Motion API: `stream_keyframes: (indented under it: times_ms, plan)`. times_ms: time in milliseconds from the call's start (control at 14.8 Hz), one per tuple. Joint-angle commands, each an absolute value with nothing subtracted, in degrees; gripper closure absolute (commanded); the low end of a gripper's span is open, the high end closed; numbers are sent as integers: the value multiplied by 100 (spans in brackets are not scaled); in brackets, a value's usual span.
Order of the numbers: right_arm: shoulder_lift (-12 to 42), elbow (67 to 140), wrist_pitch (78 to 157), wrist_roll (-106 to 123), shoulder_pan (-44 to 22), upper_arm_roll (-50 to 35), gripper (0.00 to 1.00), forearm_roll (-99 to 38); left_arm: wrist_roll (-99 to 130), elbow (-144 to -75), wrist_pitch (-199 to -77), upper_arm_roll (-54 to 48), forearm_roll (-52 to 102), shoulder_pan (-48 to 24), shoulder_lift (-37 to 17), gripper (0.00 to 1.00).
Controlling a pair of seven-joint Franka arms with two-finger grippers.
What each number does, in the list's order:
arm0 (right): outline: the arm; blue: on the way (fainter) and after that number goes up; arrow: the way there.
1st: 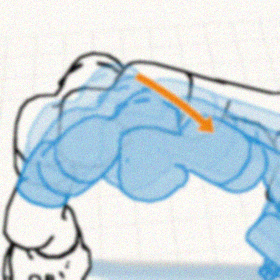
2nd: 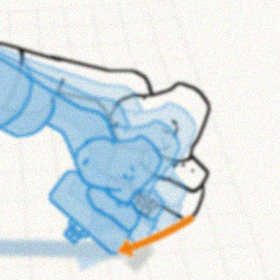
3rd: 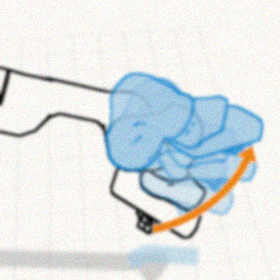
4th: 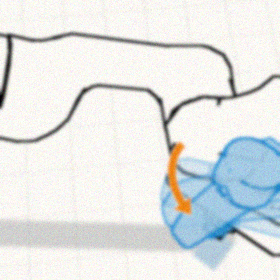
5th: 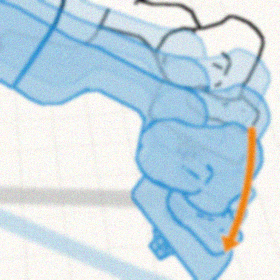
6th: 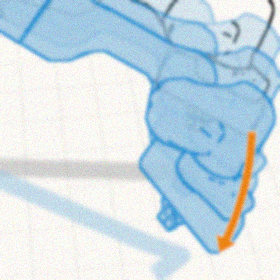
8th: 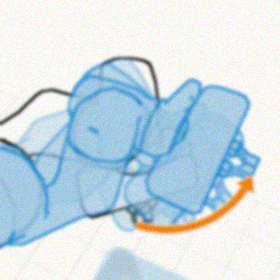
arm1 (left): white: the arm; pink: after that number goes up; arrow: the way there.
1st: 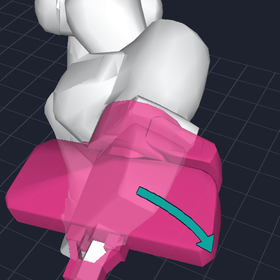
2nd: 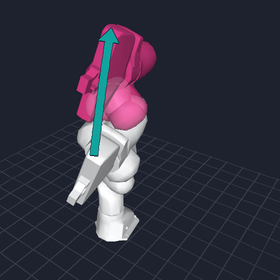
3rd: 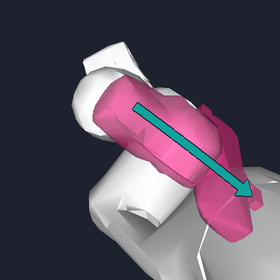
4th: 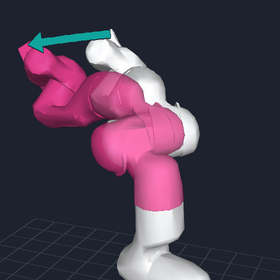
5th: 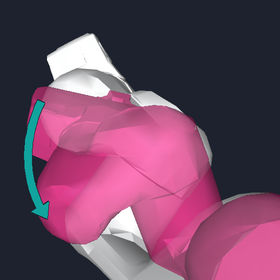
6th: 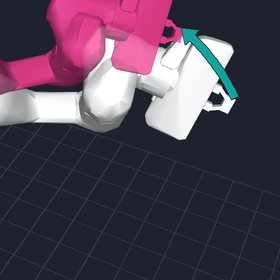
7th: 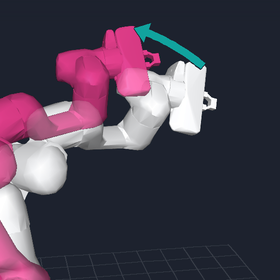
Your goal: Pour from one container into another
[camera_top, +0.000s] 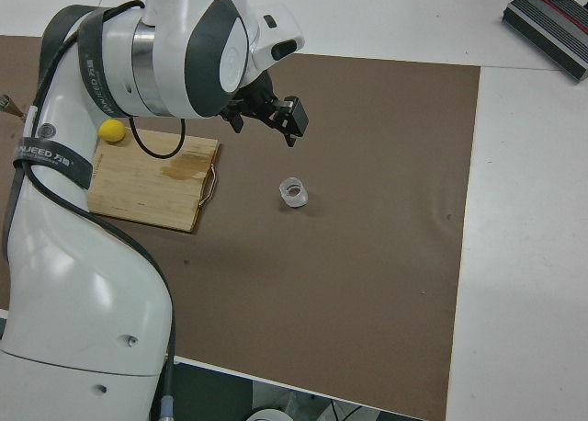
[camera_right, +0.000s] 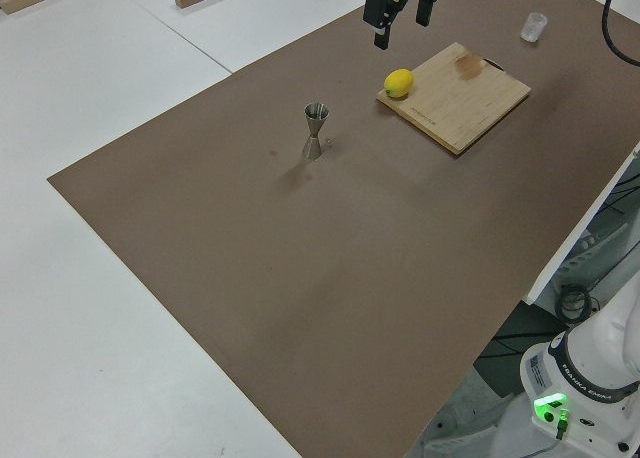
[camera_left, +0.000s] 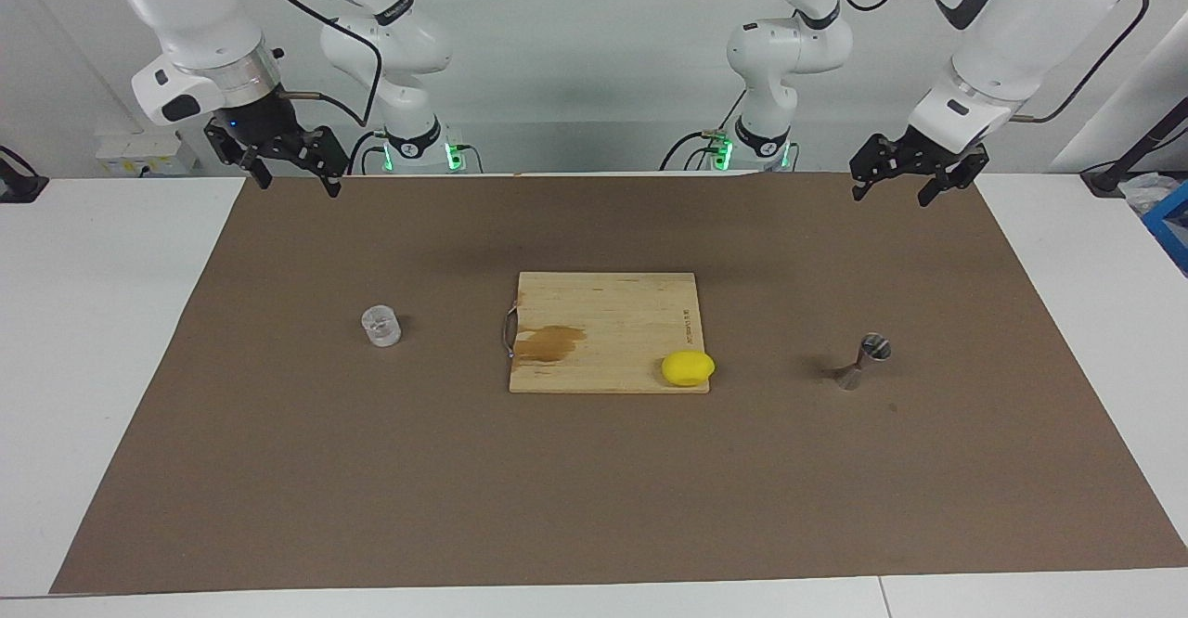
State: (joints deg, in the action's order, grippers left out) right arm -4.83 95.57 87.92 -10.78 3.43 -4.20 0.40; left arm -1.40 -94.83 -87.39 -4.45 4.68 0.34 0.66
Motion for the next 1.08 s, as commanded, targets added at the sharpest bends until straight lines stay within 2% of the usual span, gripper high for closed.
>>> stream_keyframes:
  times_ms: [0,203,609,1015]
  plan:
    - [-580,9633,8780,-1107,413,-439,0,-79,768,-9607,-8886,-378,1026,166,-227,0]
    - [-580,9633,8771,-1107,413,-439,0,-79,2272,-9781,-9183,-378,2079,570,-386,0]
    - [-580,9633,8771,-1107,413,-439,0,-79,5005,-10757,-10492,-378,3970,1159,-369,0]
    - [-580,9633,8771,-1107,413,-439,0,-79,6195,-11697,-11661,-387,5693,1748,-483,0]
